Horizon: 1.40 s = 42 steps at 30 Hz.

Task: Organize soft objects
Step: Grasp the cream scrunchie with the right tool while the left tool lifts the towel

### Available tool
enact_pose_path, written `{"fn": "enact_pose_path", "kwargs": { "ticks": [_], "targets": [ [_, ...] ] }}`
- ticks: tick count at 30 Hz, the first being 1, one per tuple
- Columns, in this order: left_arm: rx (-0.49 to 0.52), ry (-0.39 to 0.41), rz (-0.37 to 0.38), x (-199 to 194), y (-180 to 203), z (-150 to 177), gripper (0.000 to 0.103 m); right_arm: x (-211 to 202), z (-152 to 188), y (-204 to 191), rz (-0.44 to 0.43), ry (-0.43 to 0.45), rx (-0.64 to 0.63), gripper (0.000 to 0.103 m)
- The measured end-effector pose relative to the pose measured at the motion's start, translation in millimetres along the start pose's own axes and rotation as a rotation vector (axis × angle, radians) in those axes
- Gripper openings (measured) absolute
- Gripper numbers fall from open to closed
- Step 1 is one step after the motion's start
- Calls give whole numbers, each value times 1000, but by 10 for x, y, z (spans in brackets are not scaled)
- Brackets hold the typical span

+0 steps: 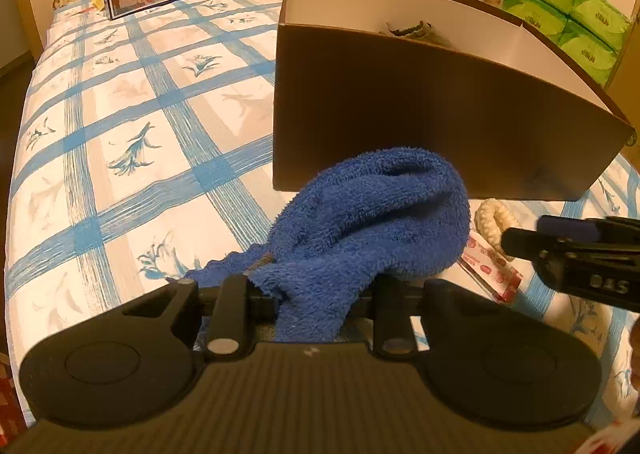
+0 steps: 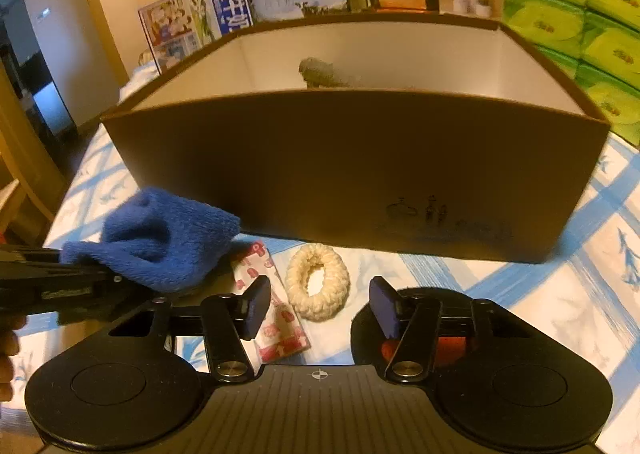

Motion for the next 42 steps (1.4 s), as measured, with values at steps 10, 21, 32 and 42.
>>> {"fn": "enact_pose_path", "kwargs": {
  "ticks": [10, 21, 32, 42],
  "targets": [
    [-5, -2, 2, 39, -18, -38, 24, 247, 8, -13, 15, -34, -19, 39],
    [4, 0, -3, 52, -19, -50, 24, 233, -4, -7, 24, -19, -35, 19],
    [8, 9, 6, -77, 8, -5, 16, -103, -58, 85, 13, 40, 28, 18],
    [1, 39, 12, -520, 31, 132, 15, -561, -6, 123, -7, 64, 85, 18]
  ]
}}
Point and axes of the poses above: each gripper's, at about its wrist camera, not at the fingertips, and x roughly the way its jaws point, y to its right, z to its underside, the point moved 7 cm from there along x, roughly the way its jaws point, and after that the axes turned 8 degrees about z, right-handed, at the moved point
